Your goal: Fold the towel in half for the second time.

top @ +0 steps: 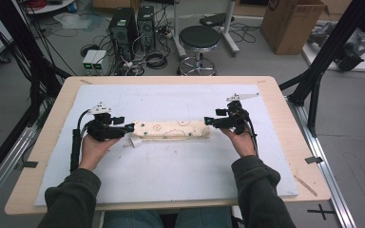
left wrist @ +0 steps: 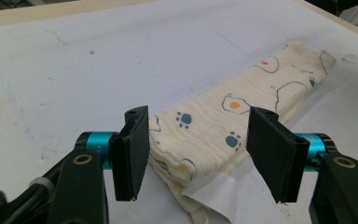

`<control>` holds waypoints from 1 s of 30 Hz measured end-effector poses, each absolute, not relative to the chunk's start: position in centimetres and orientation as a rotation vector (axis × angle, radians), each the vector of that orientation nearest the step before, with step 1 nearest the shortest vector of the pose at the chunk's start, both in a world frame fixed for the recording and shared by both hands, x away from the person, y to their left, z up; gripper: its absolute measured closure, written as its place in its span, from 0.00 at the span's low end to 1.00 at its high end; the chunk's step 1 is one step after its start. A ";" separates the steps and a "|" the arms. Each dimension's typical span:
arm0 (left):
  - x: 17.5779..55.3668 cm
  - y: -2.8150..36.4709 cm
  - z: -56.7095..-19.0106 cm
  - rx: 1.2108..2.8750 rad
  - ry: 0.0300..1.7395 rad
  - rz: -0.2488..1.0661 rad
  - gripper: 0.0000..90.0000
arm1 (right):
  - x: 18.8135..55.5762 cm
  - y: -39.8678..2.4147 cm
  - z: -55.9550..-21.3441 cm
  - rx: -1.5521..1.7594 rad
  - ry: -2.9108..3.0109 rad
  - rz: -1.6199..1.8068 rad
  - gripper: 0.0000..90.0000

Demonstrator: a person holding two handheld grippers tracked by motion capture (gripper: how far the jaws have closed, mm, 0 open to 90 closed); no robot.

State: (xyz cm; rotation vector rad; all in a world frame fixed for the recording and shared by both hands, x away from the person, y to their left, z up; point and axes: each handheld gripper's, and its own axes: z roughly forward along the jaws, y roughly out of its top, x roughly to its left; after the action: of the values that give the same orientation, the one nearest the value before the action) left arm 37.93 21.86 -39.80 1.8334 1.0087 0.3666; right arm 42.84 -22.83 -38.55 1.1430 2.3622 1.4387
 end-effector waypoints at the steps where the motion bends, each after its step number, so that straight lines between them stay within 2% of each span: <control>1: 37.9 21.8 -39.8 1.830 1.010 0.364 0.43 | 42.7 -22.9 -38.5 1.147 2.359 1.439 0.22; 11: 37.3 21.8 -39.3 1.836 0.981 0.370 0.40 | 42.1 -23.0 -38.0 1.134 2.348 1.444 0.18; 30: 35.8 22.0 -39.1 1.860 0.949 0.370 0.38 | 41.2 -22.8 -38.4 1.114 2.373 1.427 0.17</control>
State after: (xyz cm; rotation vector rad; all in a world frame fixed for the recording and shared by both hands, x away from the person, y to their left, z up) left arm 35.82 21.99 -39.09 1.8601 0.9491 0.3703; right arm 41.18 -22.85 -38.40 1.1139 2.3733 1.4274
